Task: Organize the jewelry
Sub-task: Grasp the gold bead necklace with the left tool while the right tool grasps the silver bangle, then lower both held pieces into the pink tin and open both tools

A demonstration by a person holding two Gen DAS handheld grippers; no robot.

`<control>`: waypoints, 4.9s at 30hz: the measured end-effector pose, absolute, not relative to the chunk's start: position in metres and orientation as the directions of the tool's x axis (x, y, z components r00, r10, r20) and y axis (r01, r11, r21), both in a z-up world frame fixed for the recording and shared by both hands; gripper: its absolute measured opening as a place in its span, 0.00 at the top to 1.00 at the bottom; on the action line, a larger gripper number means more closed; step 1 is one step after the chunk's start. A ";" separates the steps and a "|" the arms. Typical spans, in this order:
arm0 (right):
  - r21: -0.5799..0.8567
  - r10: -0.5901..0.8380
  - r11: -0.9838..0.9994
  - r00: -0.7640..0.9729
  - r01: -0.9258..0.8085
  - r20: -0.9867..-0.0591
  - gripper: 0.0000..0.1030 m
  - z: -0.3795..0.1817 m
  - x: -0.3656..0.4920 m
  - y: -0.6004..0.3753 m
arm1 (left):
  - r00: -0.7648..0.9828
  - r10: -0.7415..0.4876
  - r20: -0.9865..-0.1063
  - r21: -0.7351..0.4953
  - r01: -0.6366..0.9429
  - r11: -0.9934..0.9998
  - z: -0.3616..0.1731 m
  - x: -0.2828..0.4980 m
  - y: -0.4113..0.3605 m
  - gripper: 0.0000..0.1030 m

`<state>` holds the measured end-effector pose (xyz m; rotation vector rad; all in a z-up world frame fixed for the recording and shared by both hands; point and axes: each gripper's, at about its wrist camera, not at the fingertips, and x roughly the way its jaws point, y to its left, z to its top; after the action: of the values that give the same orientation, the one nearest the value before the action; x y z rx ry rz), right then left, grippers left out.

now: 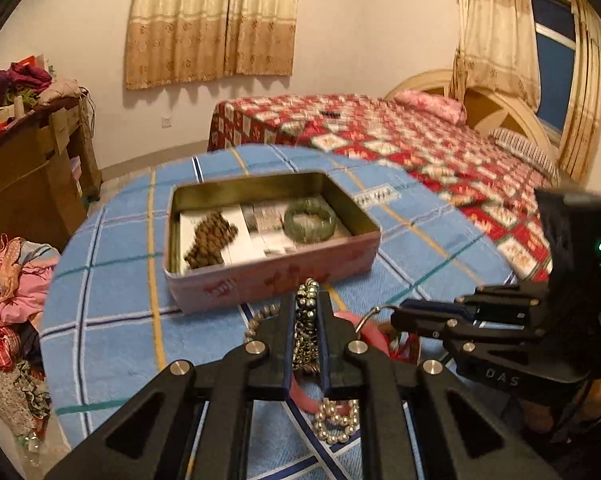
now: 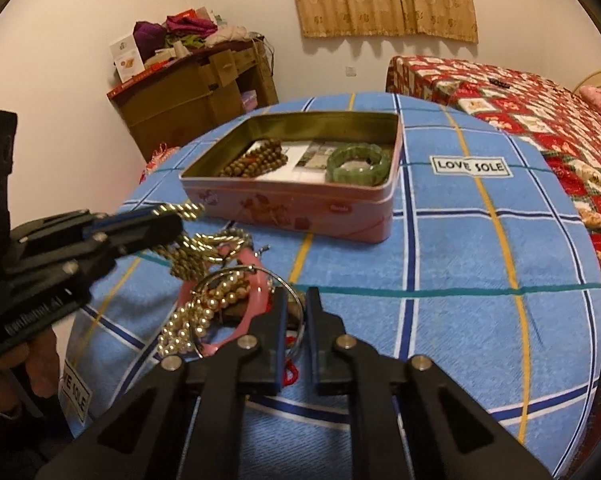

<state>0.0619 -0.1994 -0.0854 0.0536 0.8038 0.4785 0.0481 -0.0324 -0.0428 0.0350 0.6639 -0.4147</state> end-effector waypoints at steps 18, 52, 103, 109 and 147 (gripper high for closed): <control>0.208 0.423 0.901 0.660 -0.381 -0.621 0.90 -0.052 0.065 -0.211 | 0.775 -0.336 -0.536 -0.093 0.341 0.935 -0.008 0.054 -0.010 0.91; 0.153 0.419 0.900 0.715 -0.407 -0.559 0.90 -0.008 0.102 -0.201 | 0.799 -0.283 -0.531 -0.059 0.298 0.953 0.003 0.096 -0.003 0.91; 0.076 0.281 0.951 0.732 -0.301 -0.620 0.90 -0.038 0.185 -0.181 | 0.787 -0.155 -0.597 -0.042 0.163 0.986 -0.027 0.188 -0.007 0.91; 0.072 0.250 0.961 0.730 -0.266 -0.636 0.90 -0.048 0.191 -0.182 | 0.780 -0.125 -0.613 -0.043 0.126 0.991 -0.039 0.193 -0.002 0.91; 0.106 0.186 0.982 0.749 -0.154 -0.636 0.37 -0.056 0.172 -0.198 | 0.800 -0.031 -0.599 0.028 0.059 0.998 -0.042 0.153 -0.003 0.04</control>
<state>0.1723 -0.1977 -0.0564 0.0473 0.7005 0.1858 0.1525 -0.0029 -0.0423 0.0465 0.6412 -0.0484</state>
